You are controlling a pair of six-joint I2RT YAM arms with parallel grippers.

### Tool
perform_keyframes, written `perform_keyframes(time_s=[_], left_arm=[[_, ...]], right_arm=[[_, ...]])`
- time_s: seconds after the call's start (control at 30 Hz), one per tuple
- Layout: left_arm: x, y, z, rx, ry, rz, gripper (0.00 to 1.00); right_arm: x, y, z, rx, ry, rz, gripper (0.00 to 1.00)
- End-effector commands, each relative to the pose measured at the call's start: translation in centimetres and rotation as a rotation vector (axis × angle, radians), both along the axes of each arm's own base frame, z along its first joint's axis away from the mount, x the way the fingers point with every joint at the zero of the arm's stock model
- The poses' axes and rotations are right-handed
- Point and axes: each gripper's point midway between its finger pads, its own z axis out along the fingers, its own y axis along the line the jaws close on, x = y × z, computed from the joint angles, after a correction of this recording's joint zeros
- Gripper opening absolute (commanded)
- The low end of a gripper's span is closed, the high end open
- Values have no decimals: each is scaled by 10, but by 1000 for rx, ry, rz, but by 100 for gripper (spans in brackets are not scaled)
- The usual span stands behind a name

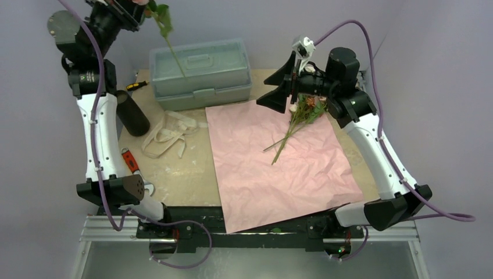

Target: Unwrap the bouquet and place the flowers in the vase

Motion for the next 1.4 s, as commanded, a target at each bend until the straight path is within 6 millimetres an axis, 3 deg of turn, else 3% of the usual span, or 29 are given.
perform_keyframes(time_s=[0.0,0.13,0.27,0.5,0.73,0.97,1.37], left_arm=[[-12,80,39,76,-66,470,0],[-29,122,64,82,-111,727,0],[-42,156,71,69,-114,933,0],[-64,173,76,86,-125,1056,0],[-80,181,65,109,-94,1118,0],[-74,186,41,163,-68,1144,0],[-30,192,-11,200,-5,1122,0]], right_arm=[[-1,-1,2,-21,-24,7,98],[0,0,-3,-41,-1,19,98],[0,1,-9,-41,25,22,98],[6,6,-12,-14,69,22,98],[15,11,-19,-19,123,29,98],[25,17,-20,-24,167,36,98],[33,18,-21,-41,180,25,98]])
